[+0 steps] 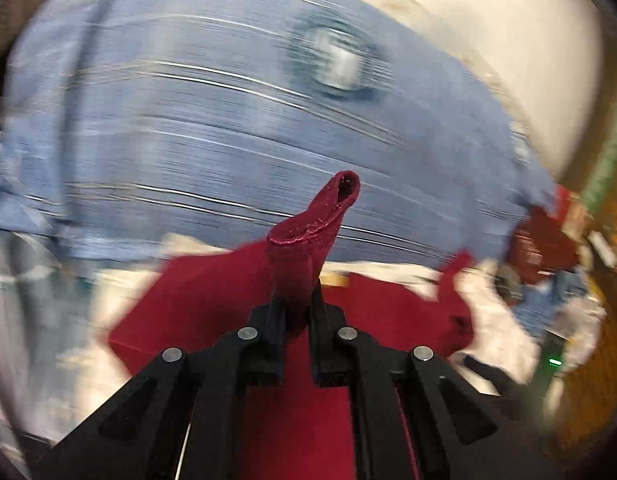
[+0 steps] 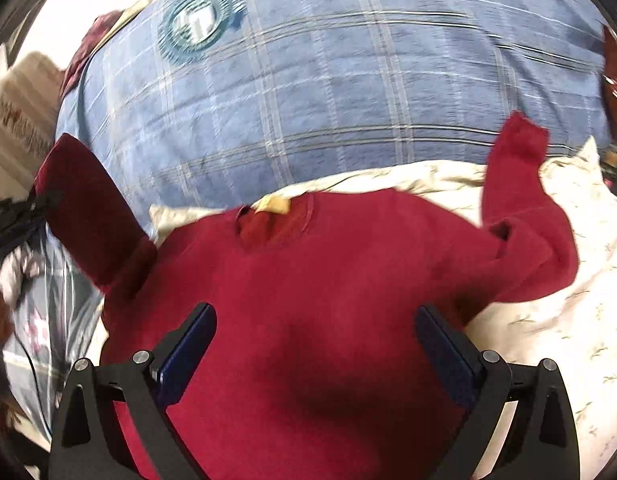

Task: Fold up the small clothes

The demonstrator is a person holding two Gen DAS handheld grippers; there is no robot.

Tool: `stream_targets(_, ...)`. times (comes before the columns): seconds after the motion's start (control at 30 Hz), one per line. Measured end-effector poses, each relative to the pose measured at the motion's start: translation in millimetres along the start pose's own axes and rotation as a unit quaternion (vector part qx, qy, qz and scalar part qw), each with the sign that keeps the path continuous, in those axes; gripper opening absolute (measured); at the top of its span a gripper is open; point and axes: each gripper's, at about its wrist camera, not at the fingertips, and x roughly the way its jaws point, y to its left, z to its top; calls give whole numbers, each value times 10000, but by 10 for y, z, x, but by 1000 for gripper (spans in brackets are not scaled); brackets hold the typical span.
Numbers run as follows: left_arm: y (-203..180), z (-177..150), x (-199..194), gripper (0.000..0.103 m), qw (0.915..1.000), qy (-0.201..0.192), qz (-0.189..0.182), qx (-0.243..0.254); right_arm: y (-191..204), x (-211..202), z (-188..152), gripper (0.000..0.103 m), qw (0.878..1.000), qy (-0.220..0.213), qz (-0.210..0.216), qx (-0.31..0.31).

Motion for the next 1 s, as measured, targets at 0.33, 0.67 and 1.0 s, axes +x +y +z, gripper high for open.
stream_targets(0.33,-398,-754,453,39,9942,1053,-232,-44,-647,-100,164,100,9921,180,44,1238)
stream_targets(0.67,379,-872,-156,73,9766,-298,2127,76,-147,233,-31,98,9975,640,-190,245)
stream_targets(1.0,675,-880,-210,73,9651,-278,2588,-305,188,248,-89,13,9850,515,-981,-1320)
